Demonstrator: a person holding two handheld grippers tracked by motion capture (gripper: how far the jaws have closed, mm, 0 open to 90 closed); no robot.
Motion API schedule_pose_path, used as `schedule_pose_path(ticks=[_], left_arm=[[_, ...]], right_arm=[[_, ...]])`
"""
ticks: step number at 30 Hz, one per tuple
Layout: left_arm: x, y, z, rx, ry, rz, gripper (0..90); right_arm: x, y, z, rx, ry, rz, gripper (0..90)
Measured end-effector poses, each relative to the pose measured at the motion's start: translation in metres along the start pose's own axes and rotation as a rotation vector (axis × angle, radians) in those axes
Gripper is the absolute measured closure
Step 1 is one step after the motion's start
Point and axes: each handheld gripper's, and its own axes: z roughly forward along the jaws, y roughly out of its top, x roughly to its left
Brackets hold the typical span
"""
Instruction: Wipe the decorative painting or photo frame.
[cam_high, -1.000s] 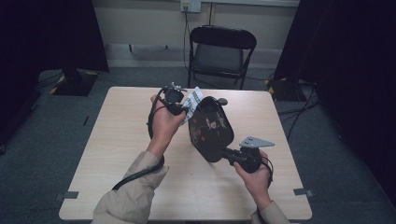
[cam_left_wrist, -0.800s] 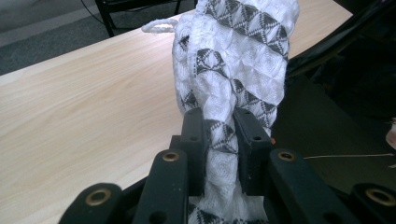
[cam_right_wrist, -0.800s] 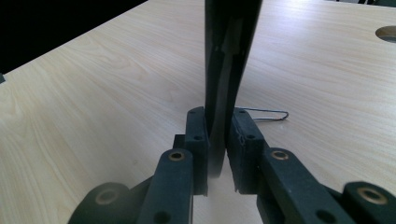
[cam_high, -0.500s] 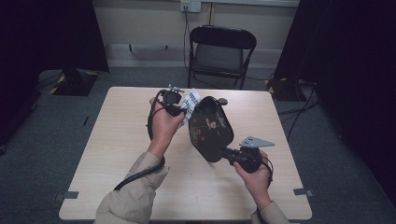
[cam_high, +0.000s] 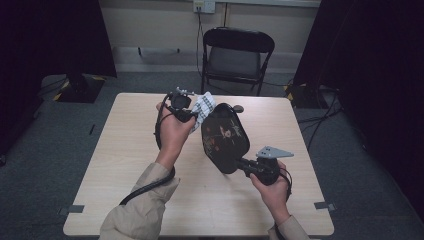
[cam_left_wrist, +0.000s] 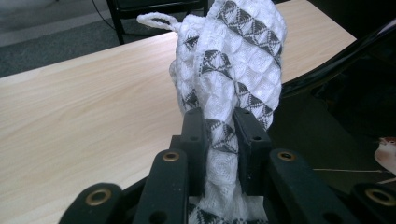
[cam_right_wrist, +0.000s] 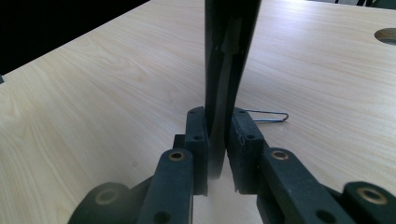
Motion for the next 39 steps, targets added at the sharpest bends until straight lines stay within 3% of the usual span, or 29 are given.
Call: schedule_pose_path(ticks=[4,16,35,39], left_arm=[[-0.005,0.003,-0.001,-0.029,-0.013,0.022,75.7],[-0.014,-0.002,0.011,0.007,0.000,0.096,76.0],[-0.001,-0.025,0.039,0.053,0.024,0.048,76.0],[0.003,-0.038,0.050,0.080,0.023,0.042,76.0]], right_arm=[[-0.001,0.000,0.000,0.000,0.001,0.001,79.3],[0.000,0.000,0.000,0.001,-0.003,0.000,79.3],[0.000,0.000,0.000,-0.001,-0.002,0.002,79.3],[0.000,0.000,0.001,-0.001,-0.002,0.002,79.3]])
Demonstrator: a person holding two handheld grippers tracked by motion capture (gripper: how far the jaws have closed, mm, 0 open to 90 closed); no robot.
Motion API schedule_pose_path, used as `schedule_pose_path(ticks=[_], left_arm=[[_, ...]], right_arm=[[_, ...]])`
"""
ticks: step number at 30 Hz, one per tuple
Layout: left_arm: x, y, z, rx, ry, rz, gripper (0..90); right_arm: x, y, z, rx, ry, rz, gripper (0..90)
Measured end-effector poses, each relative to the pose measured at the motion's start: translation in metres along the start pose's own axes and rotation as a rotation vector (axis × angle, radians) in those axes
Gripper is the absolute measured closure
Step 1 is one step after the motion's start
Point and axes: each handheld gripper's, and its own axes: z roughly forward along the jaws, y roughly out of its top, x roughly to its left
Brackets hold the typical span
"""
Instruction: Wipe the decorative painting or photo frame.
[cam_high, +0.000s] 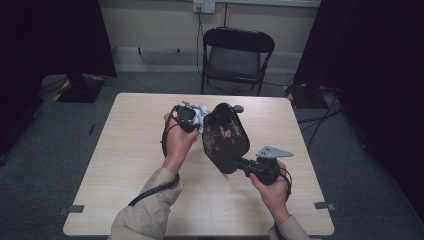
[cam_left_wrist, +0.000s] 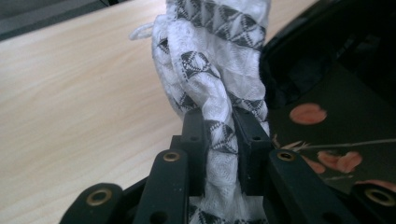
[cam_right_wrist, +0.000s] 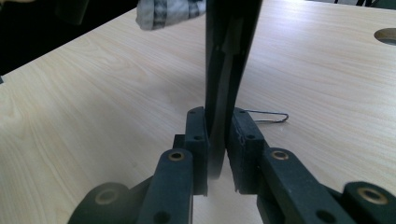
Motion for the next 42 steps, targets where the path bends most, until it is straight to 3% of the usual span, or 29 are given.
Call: schedule_pose_path(ticks=[8,10,18,27,38,42], left_arm=[[0.002,-0.022,0.018,0.048,-0.031,-0.011,76.0],[0.001,-0.032,0.024,0.063,-0.060,-0.023,76.0],[-0.005,-0.052,0.030,0.084,-0.108,-0.024,76.0],[-0.014,-0.075,0.026,0.088,-0.161,-0.022,76.1],[-0.027,-0.091,0.014,0.085,-0.213,-0.010,75.9],[-0.038,-0.100,0.007,0.080,-0.251,0.019,75.8]], right_arm=[[0.001,0.000,0.000,-0.001,-0.002,-0.001,79.3],[0.001,0.000,0.000,-0.002,-0.003,0.002,79.3],[0.002,-0.001,0.000,-0.005,-0.008,0.006,79.3],[0.003,-0.001,0.001,-0.006,-0.013,0.014,79.3],[0.004,-0.002,0.000,-0.008,-0.015,0.017,79.3],[0.005,-0.001,0.001,-0.009,-0.018,0.020,79.2]])
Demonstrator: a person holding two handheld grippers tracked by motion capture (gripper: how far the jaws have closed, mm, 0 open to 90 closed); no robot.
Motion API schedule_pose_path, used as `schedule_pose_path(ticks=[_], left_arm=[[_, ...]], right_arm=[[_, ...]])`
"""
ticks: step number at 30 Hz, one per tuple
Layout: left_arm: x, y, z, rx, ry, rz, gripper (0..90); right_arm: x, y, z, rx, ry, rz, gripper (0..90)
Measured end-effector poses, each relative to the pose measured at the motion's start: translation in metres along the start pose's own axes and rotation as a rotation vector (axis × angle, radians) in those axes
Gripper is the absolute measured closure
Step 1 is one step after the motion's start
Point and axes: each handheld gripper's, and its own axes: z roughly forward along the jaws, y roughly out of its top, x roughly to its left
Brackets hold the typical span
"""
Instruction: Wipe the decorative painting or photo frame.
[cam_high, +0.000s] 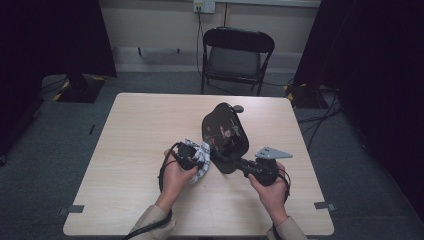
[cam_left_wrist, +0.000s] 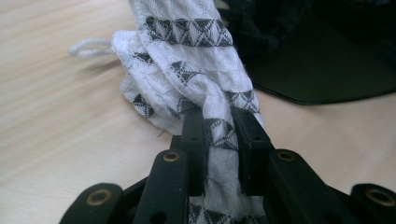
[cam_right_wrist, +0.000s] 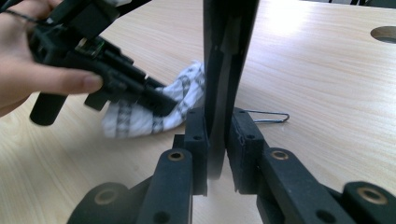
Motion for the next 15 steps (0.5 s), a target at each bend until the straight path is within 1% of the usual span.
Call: schedule_pose_path(ticks=[1,2,3,4,5,6,7,8,9,11,12,14,15], left_arm=[[-0.002,-0.001,-0.001,0.000,-0.009,0.011,75.8],[-0.002,-0.001,-0.001,0.000,-0.009,0.011,75.8],[-0.006,-0.003,-0.001,-0.002,-0.020,0.016,75.8],[-0.008,-0.004,-0.002,0.008,-0.026,0.027,75.7],[-0.014,-0.006,-0.002,0.010,-0.041,0.041,75.7],[-0.016,-0.007,-0.002,0.016,-0.054,0.057,75.7],[-0.020,-0.008,-0.003,0.016,-0.059,0.060,75.7],[-0.020,-0.008,-0.003,0.016,-0.059,0.060,75.7],[-0.024,-0.011,-0.003,0.022,-0.078,0.077,75.7],[-0.027,-0.012,-0.004,0.020,-0.083,0.082,75.5],[-0.030,-0.016,-0.006,0.018,-0.107,0.083,75.4],[-0.031,-0.018,-0.007,0.014,-0.110,0.089,75.1],[-0.030,-0.022,-0.011,0.006,-0.108,0.090,74.9]], right_arm=[[0.000,0.000,0.000,-0.001,0.000,0.000,79.2],[0.000,0.000,0.000,-0.001,0.000,0.000,79.2],[0.000,0.000,0.000,-0.002,0.000,0.000,79.2],[0.000,0.000,0.000,-0.002,0.000,0.002,79.2],[0.000,0.000,0.000,-0.001,0.000,0.002,79.2],[0.000,-0.001,0.000,-0.001,-0.001,0.002,79.2],[0.000,-0.001,0.000,-0.002,-0.001,0.003,79.2],[0.000,-0.001,0.000,-0.003,-0.002,0.002,79.2],[0.000,-0.001,0.000,-0.002,-0.003,0.000,79.1],[0.000,-0.001,0.000,-0.003,-0.003,-0.001,79.1],[0.000,-0.002,-0.001,-0.003,-0.003,-0.001,79.0],[0.000,-0.002,-0.001,-0.004,-0.004,-0.002,78.7],[0.000,-0.003,-0.001,-0.006,-0.003,-0.005,77.7]])
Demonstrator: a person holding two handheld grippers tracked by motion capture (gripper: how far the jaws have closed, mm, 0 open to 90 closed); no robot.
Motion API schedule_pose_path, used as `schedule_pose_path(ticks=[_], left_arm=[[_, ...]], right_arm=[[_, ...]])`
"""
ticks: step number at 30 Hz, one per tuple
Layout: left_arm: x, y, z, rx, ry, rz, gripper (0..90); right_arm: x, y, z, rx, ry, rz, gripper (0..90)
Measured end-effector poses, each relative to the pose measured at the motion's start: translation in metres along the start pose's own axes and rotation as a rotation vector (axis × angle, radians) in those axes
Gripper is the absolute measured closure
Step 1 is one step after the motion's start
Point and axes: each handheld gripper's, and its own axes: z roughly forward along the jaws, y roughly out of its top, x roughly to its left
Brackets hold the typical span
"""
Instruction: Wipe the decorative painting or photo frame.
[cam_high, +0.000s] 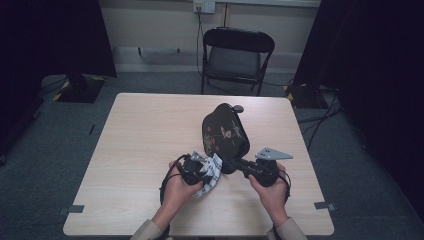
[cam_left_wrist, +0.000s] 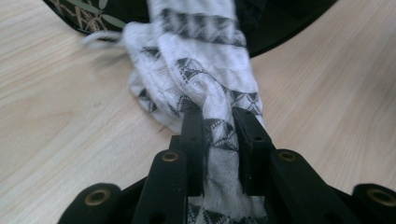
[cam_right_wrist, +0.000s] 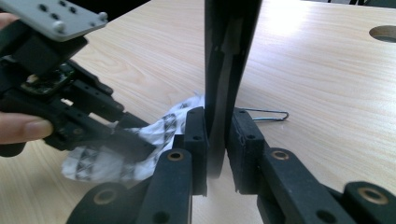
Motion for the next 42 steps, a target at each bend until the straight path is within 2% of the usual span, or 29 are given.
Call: schedule_pose_path(ticks=[2,6,7,8,10,15,19,20,24,27,28,29,33,36,37,40,42], left_arm=[[0.002,-0.004,-0.005,-0.004,0.010,-0.003,74.8],[0.012,-0.010,-0.019,-0.028,0.062,-0.010,74.2],[0.012,-0.010,-0.019,-0.028,0.062,-0.010,74.2],[0.018,-0.013,-0.027,-0.020,0.086,0.002,74.1],[0.023,-0.017,-0.031,-0.015,0.119,-0.004,74.1],[0.034,-0.026,-0.037,-0.016,0.147,-0.016,70.2],[0.037,-0.029,-0.039,-0.009,0.153,-0.015,69.5],[0.039,-0.030,-0.040,-0.025,0.163,-0.023,63.6],[0.040,-0.030,-0.042,-0.035,0.163,-0.022,44.8],[0.039,-0.029,-0.044,-0.044,0.158,-0.016,36.7],[0.040,-0.029,-0.045,-0.046,0.157,-0.014,36.7],[0.041,-0.030,-0.048,-0.046,0.148,-0.024,32.7],[0.044,-0.032,-0.054,-0.049,0.153,-0.022,28.9],[0.048,-0.037,-0.063,-0.065,0.155,-0.030,27.7],[0.051,-0.040,-0.068,-0.080,0.162,-0.050,26.8],[0.056,-0.045,-0.075,-0.075,0.163,-0.053,25.7],[0.059,-0.050,-0.079,-0.097,0.175,-0.058,25.2]], right_arm=[[0.000,-0.001,0.000,0.000,0.000,-0.002,73.4],[-0.002,-0.001,-0.001,-0.002,-0.007,-0.008,63.0],[-0.002,-0.001,-0.001,-0.002,-0.007,-0.008,63.0],[-0.003,-0.001,0.000,0.003,-0.012,-0.012,59.1],[-0.003,-0.002,-0.001,0.007,-0.019,-0.018,56.8],[-0.005,-0.005,-0.002,0.030,-0.016,-0.028,49.7],[-0.007,-0.009,-0.004,0.048,-0.016,-0.039,46.8],[-0.009,-0.011,-0.006,0.058,-0.016,-0.051,44.7],[-0.016,-0.018,-0.009,0.084,-0.022,-0.061,41.5],[-0.020,-0.021,-0.012,0.087,-0.019,-0.067,40.8],[-0.021,-0.023,-0.013,0.084,-0.019,-0.070,39.7],[-0.025,-0.026,-0.016,0.090,-0.015,-0.071,37.5],[-0.030,-0.032,-0.020,0.099,-0.017,-0.090,35.1],[-0.036,-0.038,-0.025,0.092,0.000,-0.102,33.3],[-0.037,-0.038,-0.025,0.093,0.000,-0.097,32.4],[-0.039,-0.040,-0.025,0.095,0.001,-0.098,31.7],[-0.040,-0.042,-0.025,0.096,-0.003,-0.096,31.4]])
